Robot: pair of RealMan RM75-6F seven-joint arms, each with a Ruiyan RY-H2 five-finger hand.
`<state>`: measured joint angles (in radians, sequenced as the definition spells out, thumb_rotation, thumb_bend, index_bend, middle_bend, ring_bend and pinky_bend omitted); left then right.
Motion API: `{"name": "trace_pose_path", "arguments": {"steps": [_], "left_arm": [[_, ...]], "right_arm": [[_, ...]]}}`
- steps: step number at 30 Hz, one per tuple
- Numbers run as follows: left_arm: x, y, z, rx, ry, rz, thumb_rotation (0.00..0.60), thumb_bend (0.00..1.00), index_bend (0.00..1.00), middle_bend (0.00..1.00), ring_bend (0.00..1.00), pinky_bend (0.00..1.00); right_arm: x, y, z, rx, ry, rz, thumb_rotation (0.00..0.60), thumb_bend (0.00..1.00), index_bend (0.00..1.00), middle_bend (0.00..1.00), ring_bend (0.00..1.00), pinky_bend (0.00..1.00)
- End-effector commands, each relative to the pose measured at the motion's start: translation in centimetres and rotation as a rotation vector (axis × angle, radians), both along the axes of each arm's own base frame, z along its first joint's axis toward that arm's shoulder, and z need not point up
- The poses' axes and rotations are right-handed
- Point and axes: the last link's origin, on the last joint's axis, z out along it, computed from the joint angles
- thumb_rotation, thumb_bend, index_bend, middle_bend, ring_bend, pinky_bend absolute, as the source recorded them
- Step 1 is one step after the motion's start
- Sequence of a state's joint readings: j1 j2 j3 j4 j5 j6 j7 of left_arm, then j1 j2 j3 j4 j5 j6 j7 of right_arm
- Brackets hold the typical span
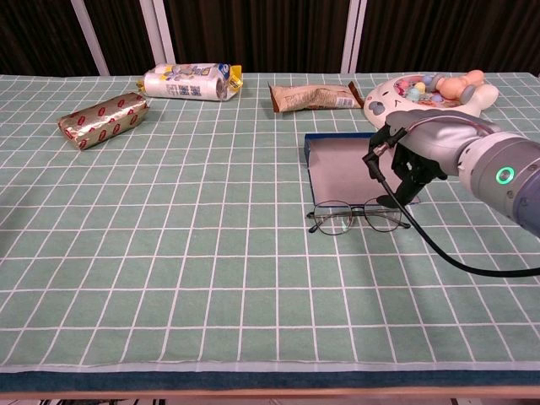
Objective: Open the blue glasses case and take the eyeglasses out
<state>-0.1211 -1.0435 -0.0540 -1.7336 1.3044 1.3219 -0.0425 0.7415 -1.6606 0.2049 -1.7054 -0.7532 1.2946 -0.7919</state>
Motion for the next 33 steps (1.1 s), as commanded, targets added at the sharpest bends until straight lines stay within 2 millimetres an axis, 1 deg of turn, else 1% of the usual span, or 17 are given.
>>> {"name": "trace_pose_path", "arguments": {"steps": [1, 7, 16, 26, 33], "left_arm": [[0.0, 0.0, 0.0, -0.001, -0.001, 0.002, 0.6, 0.07, 0.0, 0.0, 0.0, 0.0], [0.0, 0.1, -0.1, -0.007, -0.003, 0.007, 0.6, 0.07, 0.0, 0.0, 0.0, 0.0], [0.0, 0.1, -0.2, -0.009, -0.003, 0.01, 0.6, 0.07, 0.0, 0.0, 0.0, 0.0], [0.0, 0.1, -0.2, -0.01, -0.006, 0.013, 0.6, 0.07, 0.0, 0.0, 0.0, 0.0], [0.0, 0.2, -0.2, -0.01, -0.006, 0.014, 0.6, 0.07, 0.0, 0.0, 0.0, 0.0]], "right_arm": [[0.0, -0.1, -0.5, 0.006, 0.001, -0.005, 0.6, 0.36, 0.48, 0.88, 0.83, 0.77], [0.0, -0.4, -1.2, 0.009, 0.002, -0.013, 0.6, 0.38, 0.48, 0.88, 0.83, 0.77], [0.0, -0.3, -2.2, 0.026, -0.006, -0.024, 0.6, 0.39, 0.48, 0.88, 0.83, 0.77], [-0.4, -0.4, -2.8, 0.025, -0.011, -0.043, 0.6, 0.39, 0.48, 0.88, 0.83, 0.77], [-0.2, -0.4, -3.2, 0.025, -0.023, -0.044, 0.6, 0.4, 0.49, 0.88, 0.83, 0.77]]}}
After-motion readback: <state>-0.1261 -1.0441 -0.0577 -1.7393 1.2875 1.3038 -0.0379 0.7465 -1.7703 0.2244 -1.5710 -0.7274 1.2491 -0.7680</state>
